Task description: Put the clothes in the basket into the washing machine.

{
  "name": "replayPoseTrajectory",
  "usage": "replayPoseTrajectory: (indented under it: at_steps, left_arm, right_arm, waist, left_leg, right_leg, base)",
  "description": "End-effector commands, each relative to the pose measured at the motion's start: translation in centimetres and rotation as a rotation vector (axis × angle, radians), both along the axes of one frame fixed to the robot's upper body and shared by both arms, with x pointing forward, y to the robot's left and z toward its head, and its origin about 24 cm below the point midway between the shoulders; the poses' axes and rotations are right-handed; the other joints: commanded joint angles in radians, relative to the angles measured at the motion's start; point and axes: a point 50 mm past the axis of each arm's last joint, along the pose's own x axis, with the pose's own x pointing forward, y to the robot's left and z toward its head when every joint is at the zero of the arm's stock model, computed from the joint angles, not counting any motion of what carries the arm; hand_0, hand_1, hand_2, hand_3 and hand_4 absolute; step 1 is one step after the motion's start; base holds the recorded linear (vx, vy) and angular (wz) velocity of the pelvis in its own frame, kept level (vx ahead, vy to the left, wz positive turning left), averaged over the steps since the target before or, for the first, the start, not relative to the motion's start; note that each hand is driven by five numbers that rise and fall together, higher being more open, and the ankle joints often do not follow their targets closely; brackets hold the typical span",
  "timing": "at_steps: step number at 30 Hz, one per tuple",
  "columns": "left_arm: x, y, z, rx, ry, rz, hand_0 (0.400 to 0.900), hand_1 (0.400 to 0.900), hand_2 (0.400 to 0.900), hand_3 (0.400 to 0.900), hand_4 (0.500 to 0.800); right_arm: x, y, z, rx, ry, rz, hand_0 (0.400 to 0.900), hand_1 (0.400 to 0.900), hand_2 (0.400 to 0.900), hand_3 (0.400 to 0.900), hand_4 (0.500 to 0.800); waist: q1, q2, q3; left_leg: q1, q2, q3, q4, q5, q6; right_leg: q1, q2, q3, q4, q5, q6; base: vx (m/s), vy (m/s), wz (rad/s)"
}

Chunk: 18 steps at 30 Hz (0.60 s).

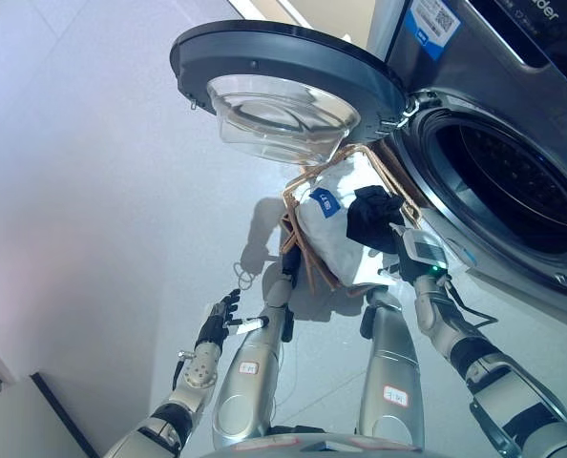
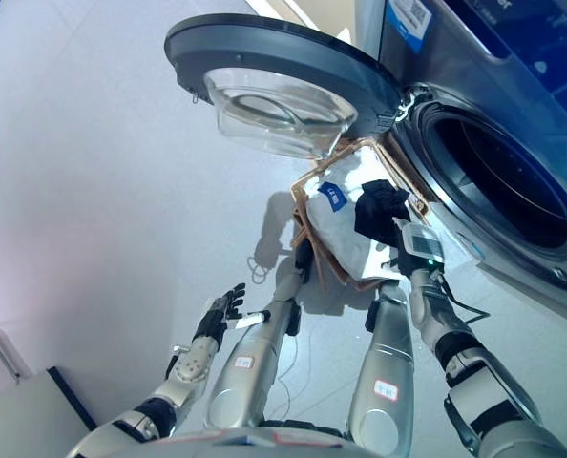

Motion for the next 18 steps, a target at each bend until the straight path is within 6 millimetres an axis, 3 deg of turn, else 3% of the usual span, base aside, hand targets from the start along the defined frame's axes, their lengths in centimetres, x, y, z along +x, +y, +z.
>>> replayPoseTrajectory:
  at_steps: [1,8,14,18]
  left_arm:
    - [-1.6,1.0,-0.8,0.033,0.033,0.038,0.9,0.9,0.9,0.9,0.8]
    - [-1.2,1.2,-0.6,0.031,0.021,0.058,0.9,0.9,0.9,0.9,0.8]
    - [-1.2,1.5,-0.5,0.029,0.002,0.084,0.9,0.9,0.9,0.9,0.8]
    - [-1.1,1.5,-0.3,0.023,-0.01,0.081,0.9,0.9,0.9,0.9,0.8]
  right_arm:
    - [-0.3,-0.8,1.2,-0.058,-0.077,0.05,0.9,0.9,0.9,0.9,0.8]
    - [0.1,0.1,1.9,-0.061,-0.112,0.104,0.9,0.9,0.9,0.9,0.8]
    - [0.1,-0.8,2.3,-0.103,-0.16,0.072,0.9,0.9,0.9,0.9,0.8]
    - [1.3,-2.1,3.5,-0.12,-0.197,-0.013,0.9,0.9,0.9,0.9,0.8]
  waist:
    - [-0.006,0.013,-0.049]
    - [-0.006,-0.004,-0.039]
    - [0.0,0.013,-0.024]
    - [0.02,0.035,-0.022]
  left_leg:
    - [-0.026,-0.062,0.024,0.068,-0.084,0.01]
    - [-0.042,-0.066,0.018,0.084,-0.09,0.007]
    - [-0.116,-0.074,0.009,0.116,-0.088,-0.003]
    - [-0.187,-0.085,0.004,0.162,-0.091,-0.011]
  right_leg:
    - [0.057,0.02,-0.004,-0.03,0.024,-0.001]
    - [0.044,0.022,-0.003,-0.006,0.013,-0.003]
    - [-0.032,0.014,-0.01,0.06,-0.005,-0.004]
    - [-0.094,0.0,-0.016,0.126,-0.019,-0.003]
  base:
    - [0.04,-0.005,0.06]
    - [0.0,0.001,0.01]
    - [-0.04,0.008,0.09]
    - [-0.03,0.016,0.21]
